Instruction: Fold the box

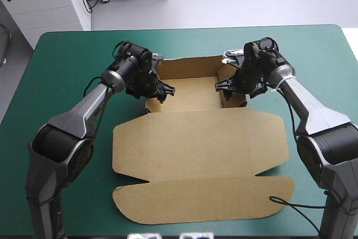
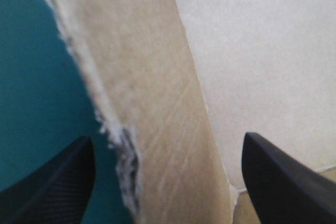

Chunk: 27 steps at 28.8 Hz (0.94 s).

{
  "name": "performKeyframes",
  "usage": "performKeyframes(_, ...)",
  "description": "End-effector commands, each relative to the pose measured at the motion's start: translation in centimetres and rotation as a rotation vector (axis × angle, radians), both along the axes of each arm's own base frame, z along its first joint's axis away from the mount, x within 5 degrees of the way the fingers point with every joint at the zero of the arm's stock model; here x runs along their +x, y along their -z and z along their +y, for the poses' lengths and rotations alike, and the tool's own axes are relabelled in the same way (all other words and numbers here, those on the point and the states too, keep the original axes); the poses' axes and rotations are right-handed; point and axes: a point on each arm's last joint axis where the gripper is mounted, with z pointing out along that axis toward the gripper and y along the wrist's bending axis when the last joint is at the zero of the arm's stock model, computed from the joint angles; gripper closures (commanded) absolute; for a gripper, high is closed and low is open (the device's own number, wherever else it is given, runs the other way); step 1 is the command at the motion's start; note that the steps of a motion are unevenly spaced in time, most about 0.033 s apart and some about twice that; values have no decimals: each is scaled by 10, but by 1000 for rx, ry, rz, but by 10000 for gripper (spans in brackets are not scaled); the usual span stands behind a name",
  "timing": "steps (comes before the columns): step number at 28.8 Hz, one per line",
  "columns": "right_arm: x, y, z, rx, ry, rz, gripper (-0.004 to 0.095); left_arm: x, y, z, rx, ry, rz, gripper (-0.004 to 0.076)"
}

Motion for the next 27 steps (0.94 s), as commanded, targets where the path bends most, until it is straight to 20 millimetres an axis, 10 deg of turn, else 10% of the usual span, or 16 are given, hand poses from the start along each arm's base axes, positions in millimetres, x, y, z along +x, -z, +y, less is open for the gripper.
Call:
performKeyframes(1, 0, -43, -4, 42, 17, -162, 201, -5, -55, 5, -10, 4, -123, 170)
performKeyframes(7, 1, -89, -10, 10, 27, -266, 203, -3, -141, 14, -134, -22, -398, 280)
performKeyframes(12, -8, -125, -12, 67, 57, -342, 203, -33, -204, 28, -195, -1, -573, 736)
performKeyframes(20, -25, -148, -12, 144, 56, -375, 207, -94, -257, 54, -219, 35, -706, 731)
performKeyframes(27, -38, -163, -10, 213, 30, -392, 207, -163, -259, 86, -192, 44, -685, 731)
